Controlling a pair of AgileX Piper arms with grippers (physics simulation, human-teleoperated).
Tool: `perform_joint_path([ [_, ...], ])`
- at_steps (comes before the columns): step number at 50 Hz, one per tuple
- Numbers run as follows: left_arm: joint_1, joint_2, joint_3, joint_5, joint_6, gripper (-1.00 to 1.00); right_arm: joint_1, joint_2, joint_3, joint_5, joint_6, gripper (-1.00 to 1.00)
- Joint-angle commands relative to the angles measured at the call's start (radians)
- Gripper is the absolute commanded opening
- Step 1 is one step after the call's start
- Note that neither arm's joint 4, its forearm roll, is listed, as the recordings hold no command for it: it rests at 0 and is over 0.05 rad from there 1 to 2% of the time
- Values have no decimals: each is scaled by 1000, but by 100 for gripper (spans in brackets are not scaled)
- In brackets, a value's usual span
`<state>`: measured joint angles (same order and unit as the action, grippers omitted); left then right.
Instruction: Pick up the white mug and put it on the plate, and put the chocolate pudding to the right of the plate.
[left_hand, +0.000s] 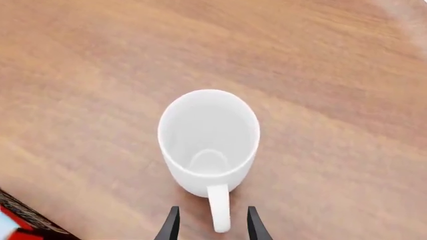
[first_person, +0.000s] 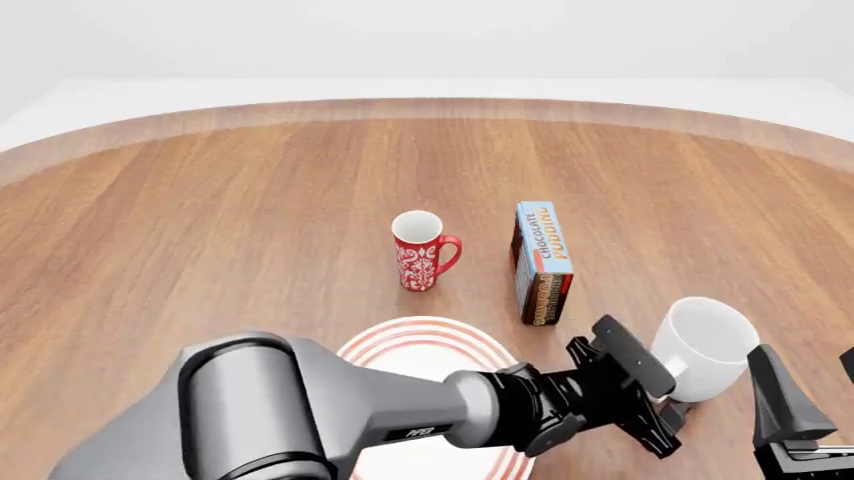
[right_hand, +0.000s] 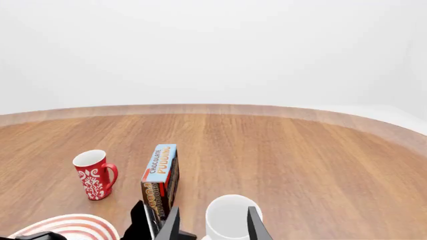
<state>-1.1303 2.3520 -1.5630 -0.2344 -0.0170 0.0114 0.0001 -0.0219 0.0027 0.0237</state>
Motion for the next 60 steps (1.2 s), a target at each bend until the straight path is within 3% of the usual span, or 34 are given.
perform_joint_path([
  [1, 0, 24, -20, 5, -5, 100, 0, 0, 0, 0, -1, 100],
  [12, -5, 26, -16, -2, -8, 100, 0, 0, 0, 0, 0, 100],
  [13, -5, 26, -16, -2, -8, -100, 0, 0, 0, 0, 0, 100],
  [38, 14, 6, 1, -10, 4, -100, 0, 0, 0, 0, 0, 100],
  [60, 35, -80, 87, -50, 17, -100, 0, 0, 0, 0, -1, 100],
])
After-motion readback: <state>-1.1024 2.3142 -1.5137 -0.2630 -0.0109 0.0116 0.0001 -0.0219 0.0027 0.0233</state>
